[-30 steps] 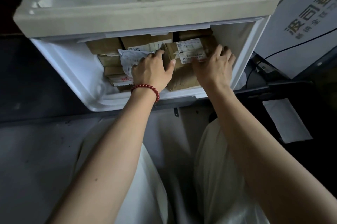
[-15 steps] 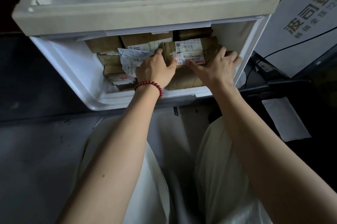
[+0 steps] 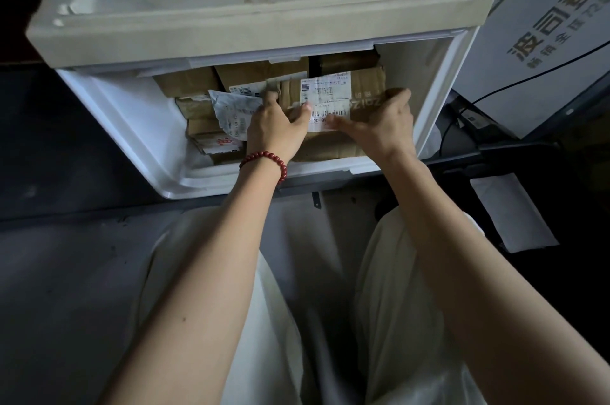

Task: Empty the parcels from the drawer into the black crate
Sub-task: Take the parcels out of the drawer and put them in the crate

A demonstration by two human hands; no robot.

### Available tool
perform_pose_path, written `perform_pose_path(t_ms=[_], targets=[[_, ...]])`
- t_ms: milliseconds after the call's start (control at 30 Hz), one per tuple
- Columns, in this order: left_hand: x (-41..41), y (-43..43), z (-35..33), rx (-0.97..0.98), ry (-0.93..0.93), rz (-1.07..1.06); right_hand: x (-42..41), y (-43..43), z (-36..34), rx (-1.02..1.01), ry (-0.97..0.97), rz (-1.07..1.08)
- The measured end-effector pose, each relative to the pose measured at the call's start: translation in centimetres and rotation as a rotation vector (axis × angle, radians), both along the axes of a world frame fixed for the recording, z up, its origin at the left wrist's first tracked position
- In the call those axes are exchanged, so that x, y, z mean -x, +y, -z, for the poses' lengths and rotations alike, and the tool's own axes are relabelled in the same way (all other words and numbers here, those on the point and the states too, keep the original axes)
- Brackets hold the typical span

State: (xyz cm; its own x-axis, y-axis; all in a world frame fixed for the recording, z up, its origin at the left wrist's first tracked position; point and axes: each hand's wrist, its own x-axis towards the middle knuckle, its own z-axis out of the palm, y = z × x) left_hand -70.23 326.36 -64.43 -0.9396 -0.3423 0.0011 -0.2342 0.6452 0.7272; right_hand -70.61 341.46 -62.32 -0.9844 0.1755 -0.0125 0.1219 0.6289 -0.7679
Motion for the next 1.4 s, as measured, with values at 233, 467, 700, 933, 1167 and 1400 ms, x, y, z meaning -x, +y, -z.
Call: perform_pose_path(t_ms=[233,467,700,933,1167,1400], targets=[[-3.6,-0.7,-0.9,-0.055,0.052,-0.009,-2.8,0.4,-0.4,0.059,0.043,-0.024],[-9.1,-1.7,-3.0,-0.157,0.259,-0.046,-5.8,0.8,-1.6,0.179,0.101,-0.104],[-12.0,-1.2,-3.8,-0.199,0.335,-0.124,-8.6,0.0,-1.9,0.240,0.197,-0.133],[-12.9,-2.8,-4.2,-0.269,0.423,-0.171,-9.6,-0.7,-2.9,0.347,0.298,-0.199],[-14.0,-5.2,-5.3,-0.321,0.430,-0.007,-9.2,-1.1,-3.6,0.541,0.231,-0.283],[-14.9,-6.3,-5.7,-0.344,0.432,-0.016,-9.3,-2.5,-2.6,0.519,0.128,-0.291]])
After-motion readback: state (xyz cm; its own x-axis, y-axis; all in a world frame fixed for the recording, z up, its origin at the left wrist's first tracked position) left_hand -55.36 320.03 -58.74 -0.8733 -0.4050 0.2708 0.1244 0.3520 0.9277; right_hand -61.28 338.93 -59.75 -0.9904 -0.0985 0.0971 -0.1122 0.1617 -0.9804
